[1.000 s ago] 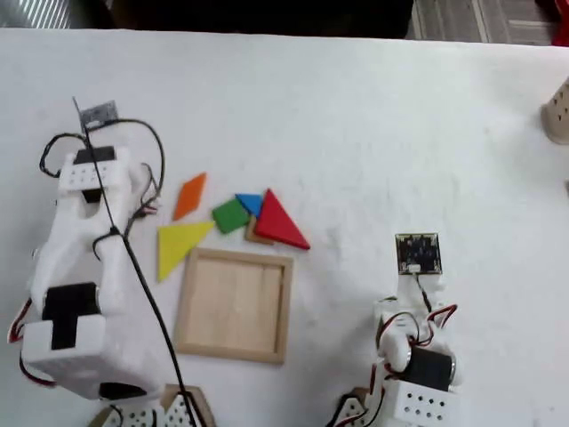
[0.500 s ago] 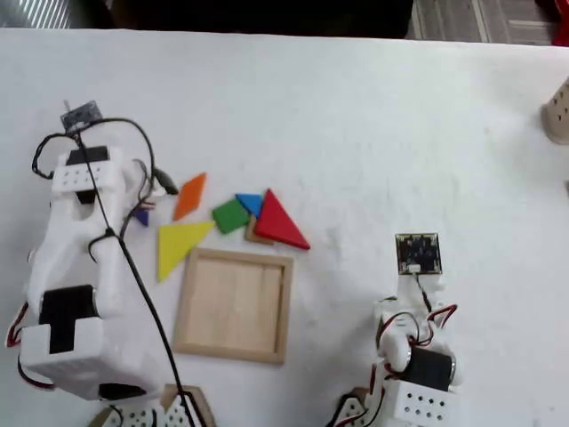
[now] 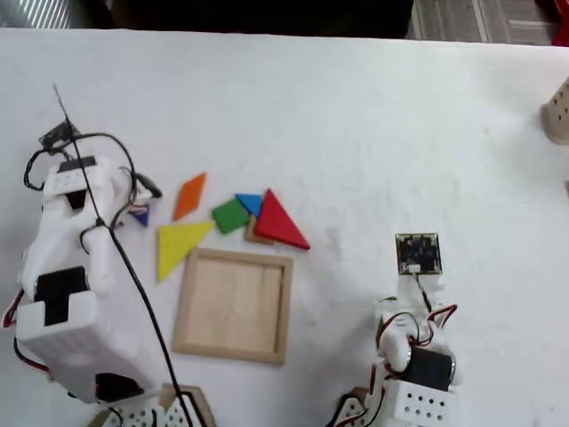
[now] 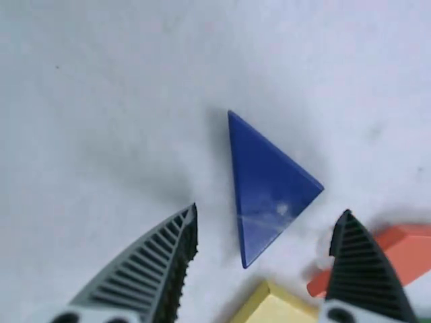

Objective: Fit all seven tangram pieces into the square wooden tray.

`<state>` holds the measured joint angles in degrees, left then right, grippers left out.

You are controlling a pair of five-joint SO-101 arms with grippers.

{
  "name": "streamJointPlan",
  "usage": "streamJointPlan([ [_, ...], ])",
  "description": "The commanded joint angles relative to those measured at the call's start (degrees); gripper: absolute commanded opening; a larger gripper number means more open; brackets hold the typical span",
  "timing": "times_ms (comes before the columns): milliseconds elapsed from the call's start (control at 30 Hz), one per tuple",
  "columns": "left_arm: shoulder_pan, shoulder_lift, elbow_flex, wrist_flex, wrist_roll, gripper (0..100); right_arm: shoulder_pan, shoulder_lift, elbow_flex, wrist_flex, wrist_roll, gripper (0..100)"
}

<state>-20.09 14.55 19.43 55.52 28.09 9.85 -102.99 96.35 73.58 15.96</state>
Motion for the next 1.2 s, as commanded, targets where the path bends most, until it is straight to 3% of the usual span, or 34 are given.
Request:
streamJointPlan([
  [0,0.57,0.04,-3.78,-1.41,-0.53,31,0.57,-0.22,0.09,-1.01,0.62,1.8],
  [733,0.57,0.22,-4.92,-3.87,-0.79,31,0.66,-0.22,0.09,-1.01,0.62,1.8],
  [1167,0.4,5.49,-10.2,-0.35,-0.79,31,0.66,-0.22,0.09,-1.01,0.62,1.8],
])
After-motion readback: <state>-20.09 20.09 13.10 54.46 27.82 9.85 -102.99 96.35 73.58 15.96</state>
